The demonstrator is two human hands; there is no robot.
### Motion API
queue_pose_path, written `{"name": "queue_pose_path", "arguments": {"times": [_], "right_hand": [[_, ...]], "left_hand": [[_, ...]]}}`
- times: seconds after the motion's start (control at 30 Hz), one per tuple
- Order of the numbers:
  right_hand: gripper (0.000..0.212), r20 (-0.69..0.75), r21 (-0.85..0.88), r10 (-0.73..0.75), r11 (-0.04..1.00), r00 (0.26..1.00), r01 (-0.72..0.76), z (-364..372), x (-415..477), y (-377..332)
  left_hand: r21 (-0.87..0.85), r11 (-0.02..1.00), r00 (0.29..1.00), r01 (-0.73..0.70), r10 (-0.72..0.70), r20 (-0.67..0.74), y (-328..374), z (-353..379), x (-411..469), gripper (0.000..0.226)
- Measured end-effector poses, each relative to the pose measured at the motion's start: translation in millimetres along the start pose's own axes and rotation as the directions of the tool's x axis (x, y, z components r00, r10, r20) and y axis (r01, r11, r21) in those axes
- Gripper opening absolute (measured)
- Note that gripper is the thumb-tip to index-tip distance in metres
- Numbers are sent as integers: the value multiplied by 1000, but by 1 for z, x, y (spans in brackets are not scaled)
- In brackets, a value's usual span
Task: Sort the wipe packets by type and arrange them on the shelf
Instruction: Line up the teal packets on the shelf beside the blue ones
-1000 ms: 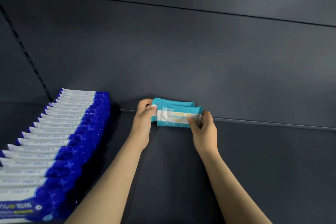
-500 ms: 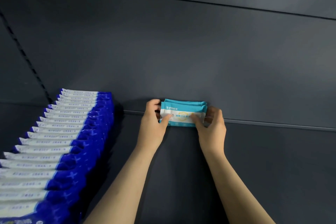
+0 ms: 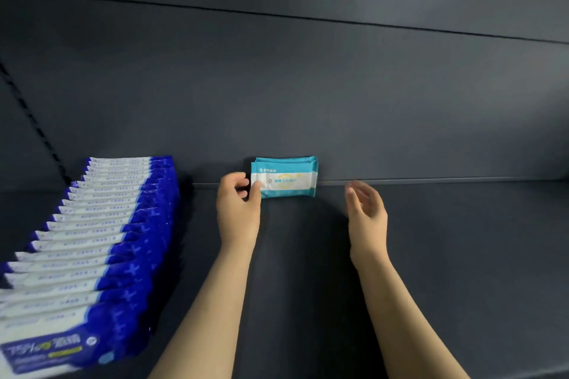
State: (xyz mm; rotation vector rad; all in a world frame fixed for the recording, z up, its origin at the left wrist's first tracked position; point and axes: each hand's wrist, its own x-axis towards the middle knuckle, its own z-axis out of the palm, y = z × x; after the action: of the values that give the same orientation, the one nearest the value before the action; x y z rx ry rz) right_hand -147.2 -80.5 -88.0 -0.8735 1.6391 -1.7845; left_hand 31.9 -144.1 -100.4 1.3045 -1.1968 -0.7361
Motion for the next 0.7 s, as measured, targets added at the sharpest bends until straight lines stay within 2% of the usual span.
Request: {"name": "queue_pose_path", "arguments": {"times": [0.1, 0.2, 0.33, 0.43, 0.6, 0.7], "right_hand": [[23, -35, 91, -5, 996, 999, 8, -42, -27, -13], [25, -67, 121, -30, 992, 997, 38, -97, -55, -33], [22, -143, 119, -43, 991, 989, 60, -187, -97, -62], [20, -219, 91, -47, 994, 975, 68, -266, -137, -73], [38, -365, 47, 5, 999, 931, 13, -406, -216, -65], [46, -481, 54, 83, 996, 873, -65, -480, -269, -44]], "left_hand": [[-103, 995, 999, -1, 5, 34, 23, 0, -36, 14], [-195, 980, 983, 40, -3, 186, 50, 9, -79, 17], [-264, 958, 912, 110, 9, 411, 85, 36, -153, 26], [-288, 940, 828, 180, 13, 561, 115, 59, -231, 27], [-286, 921, 668, 264, 40, 744, 153, 95, -371, 29], [-216, 937, 553, 273, 31, 833, 153, 116, -449, 27]]}}
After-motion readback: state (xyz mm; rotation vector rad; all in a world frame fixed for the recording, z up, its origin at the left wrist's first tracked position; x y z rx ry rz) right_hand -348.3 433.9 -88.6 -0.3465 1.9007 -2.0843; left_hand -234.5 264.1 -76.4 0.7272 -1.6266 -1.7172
